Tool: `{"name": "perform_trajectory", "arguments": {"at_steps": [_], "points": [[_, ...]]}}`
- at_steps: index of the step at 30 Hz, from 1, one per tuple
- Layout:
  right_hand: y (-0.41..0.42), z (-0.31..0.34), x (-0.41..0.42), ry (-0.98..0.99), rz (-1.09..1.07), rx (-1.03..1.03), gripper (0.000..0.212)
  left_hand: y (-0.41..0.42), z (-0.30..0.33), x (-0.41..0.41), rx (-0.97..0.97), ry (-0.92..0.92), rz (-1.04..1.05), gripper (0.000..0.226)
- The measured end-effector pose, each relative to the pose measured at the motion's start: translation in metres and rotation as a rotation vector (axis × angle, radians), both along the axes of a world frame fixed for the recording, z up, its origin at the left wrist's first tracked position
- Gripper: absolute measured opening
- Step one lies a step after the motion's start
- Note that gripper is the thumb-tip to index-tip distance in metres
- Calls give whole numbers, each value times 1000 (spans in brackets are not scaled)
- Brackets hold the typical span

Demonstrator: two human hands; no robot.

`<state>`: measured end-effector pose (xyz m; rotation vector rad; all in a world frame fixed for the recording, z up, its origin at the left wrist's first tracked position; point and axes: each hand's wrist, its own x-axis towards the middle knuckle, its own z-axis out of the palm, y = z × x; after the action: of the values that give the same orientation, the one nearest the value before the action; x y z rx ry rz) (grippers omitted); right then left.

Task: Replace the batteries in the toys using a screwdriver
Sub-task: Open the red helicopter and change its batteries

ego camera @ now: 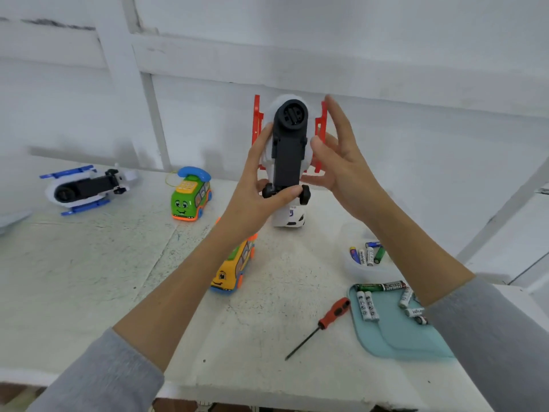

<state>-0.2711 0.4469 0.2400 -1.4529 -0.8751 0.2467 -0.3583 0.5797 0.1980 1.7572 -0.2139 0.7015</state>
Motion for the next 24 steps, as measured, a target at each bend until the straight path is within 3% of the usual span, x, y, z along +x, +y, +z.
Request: {"name": "perform_trajectory", "arguments": {"at_steps": [3,6,13,16,24], "points": [[16,-12,-3,59,-75,-1,50,31,2,-14,-14,-17,112,83],[27,-50,-9,58,-84,-190,50,59,-1,-30,-8,-10,182,83],[56,-121,-33,-32,5,-571,78,100,-22,-53,-84,24,293,85],[65,-127,-41,-15,87,-597,90,107,-27,-60,-100,33,334,84],[73,-127,-36,75,193,-593,85,116,-31,-66,-111,35,340,84]]}}
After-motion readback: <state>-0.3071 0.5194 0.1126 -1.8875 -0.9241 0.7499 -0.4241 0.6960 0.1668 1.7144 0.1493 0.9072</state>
